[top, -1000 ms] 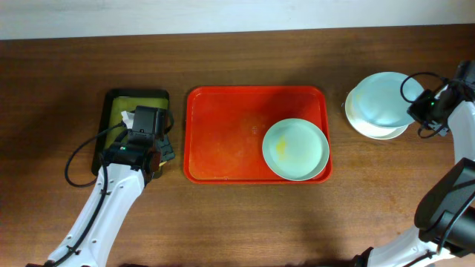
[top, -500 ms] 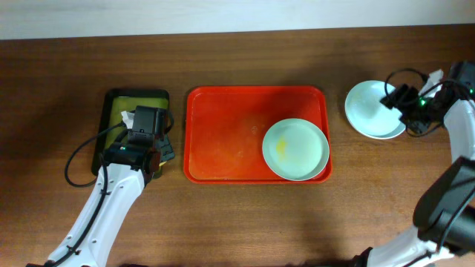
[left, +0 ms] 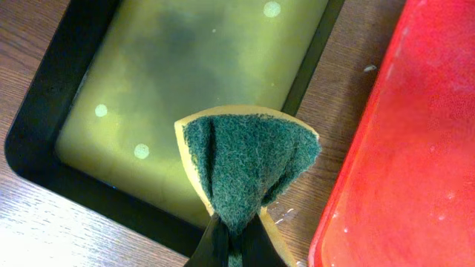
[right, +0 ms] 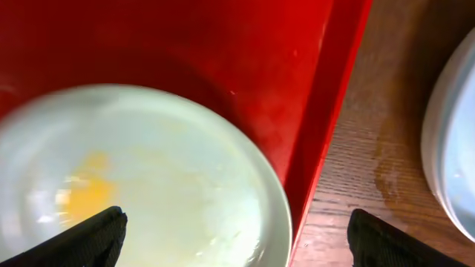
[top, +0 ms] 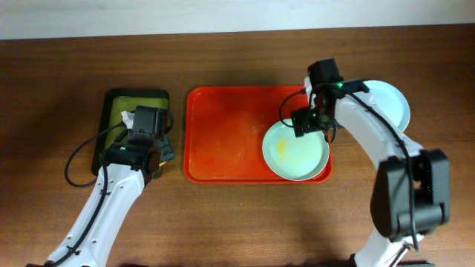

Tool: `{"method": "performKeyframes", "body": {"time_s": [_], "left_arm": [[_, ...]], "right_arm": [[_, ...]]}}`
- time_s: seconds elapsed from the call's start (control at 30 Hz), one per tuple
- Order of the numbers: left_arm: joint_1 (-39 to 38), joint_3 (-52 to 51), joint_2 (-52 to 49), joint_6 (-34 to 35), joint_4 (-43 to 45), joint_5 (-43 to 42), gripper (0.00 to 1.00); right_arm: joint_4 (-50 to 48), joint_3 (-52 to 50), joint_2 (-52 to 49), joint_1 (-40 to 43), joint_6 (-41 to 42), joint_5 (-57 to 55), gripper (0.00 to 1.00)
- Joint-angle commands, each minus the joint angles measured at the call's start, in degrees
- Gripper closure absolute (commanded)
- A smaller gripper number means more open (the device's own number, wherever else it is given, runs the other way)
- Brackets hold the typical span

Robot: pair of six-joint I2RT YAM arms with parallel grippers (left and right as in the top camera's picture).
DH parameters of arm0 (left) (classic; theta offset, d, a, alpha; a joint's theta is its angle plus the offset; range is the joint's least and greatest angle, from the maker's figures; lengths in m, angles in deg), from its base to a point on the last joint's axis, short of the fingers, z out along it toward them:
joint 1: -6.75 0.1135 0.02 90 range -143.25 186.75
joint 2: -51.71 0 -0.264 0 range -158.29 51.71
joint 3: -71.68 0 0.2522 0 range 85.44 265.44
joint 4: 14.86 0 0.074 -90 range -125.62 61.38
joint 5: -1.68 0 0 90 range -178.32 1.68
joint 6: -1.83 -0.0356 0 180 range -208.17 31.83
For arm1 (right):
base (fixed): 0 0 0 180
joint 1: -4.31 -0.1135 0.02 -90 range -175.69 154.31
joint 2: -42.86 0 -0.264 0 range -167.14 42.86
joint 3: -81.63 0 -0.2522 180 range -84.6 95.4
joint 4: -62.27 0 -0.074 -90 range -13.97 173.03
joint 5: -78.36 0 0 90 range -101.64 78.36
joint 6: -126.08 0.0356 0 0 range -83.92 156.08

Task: Clean dirty plates on tray and stack at the side
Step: 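Return the right gripper to the pale green plate and grasp its rim, then bring the sponge in the left gripper onto the pale green plate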

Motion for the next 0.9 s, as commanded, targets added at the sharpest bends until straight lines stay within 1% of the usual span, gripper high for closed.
{"method": "performKeyframes", "body": {"time_s": [0.0,0.03,0.1,0.13,0.17,0.23,0.27,0.33,0.37,0.4,0.43,0.47,0.5,0.57,0.6,0.67,0.73,0.77,0.83,0.87], "left_arm": [[0.24,-0.37,-0.35,0.7,0.2,-0.2,1.0],[0.24,-0.37,-0.35,0.72,0.22,-0.2,1.0],[0.24,-0.37,-0.35,0.72,0.24,-0.2,1.0],[0.24,-0.37,-0.35,0.72,0.28,-0.2,1.0],[0.24,-0.37,-0.35,0.7,0.31,-0.2,1.0],[0.24,-0.37,-0.35,0.7,0.31,-0.2,1.0],[0.24,-0.37,-0.35,0.72,0.31,-0.2,1.0],[0.24,-0.37,-0.35,0.72,0.31,-0.2,1.0],[0.24,-0.37,-0.35,0.72,0.31,-0.2,1.0],[0.24,-0.37,-0.35,0.7,0.31,-0.2,1.0],[0.24,-0.37,-0.35,0.72,0.31,-0.2,1.0],[0.24,-0.37,-0.35,0.72,0.31,-0.2,1.0],[0.24,-0.37,-0.35,0.72,0.31,-0.2,1.0],[0.24,-0.37,-0.35,0.7,0.31,-0.2,1.0],[0.24,-0.37,-0.35,0.7,0.31,-0.22,1.0],[0.24,-0.37,-0.35,0.72,0.31,-0.22,1.0],[0.24,-0.37,-0.35,0.7,0.31,-0.22,1.0],[0.24,-0.37,-0.35,0.72,0.31,-0.22,1.0],[0.24,-0.37,-0.35,0.72,0.31,-0.22,1.0],[0.24,-0.37,-0.35,0.72,0.31,-0.22,1.0]], "right_arm": [[0.07,-0.39,-4.39,0.0,-2.56,-2.99,0.04],[0.2,-0.39,-5.2,0.0,-2.89,-2.64,0.04],[0.46,-0.39,-5.57,0.0,-4.0,0.2,0.08],[0.68,-0.39,-5.57,-0.02,-3.98,1.99,0.13],[1.18,-0.39,-5.57,0.0,-3.91,4.33,0.23],[2.62,-0.39,-5.57,-0.04,-3.76,6.71,0.35],[3.56,-0.39,-5.57,-0.07,-3.63,7.23,0.41],[4.76,-0.39,-5.57,-0.07,-0.66,7.32,0.47],[5.49,-0.39,-5.57,-0.07,0.7,7.58,0.55],[6.58,-0.39,-5.57,-0.04,1.01,8.48,0.56],[7.65,-0.39,-5.57,-0.04,1.16,8.55,0.55],[8.92,-0.39,-5.57,-0.04,1.29,8.39,0.45],[10.23,-0.39,-5.57,0.02,3.34,8.15,0.42],[12.44,-0.39,-5.57,0.04,10.93,8.17,0.28],[13.14,-0.42,-5.57,0.02,13.68,8.2,0.18],[13.35,-0.87,-5.57,-0.11,17.07,8.41,0.14],[12.39,-2.14,-5.57,-0.11,19.74,8.46,0.15],[11.45,-2.78,-5.57,-0.11,20.85,8.46,0.19],[9.62,-4.22,-5.57,-0.11,21.88,9.92,0.49],[8.94,-4.96,-5.57,-0.11,23.89,9.92,0.51]]}}
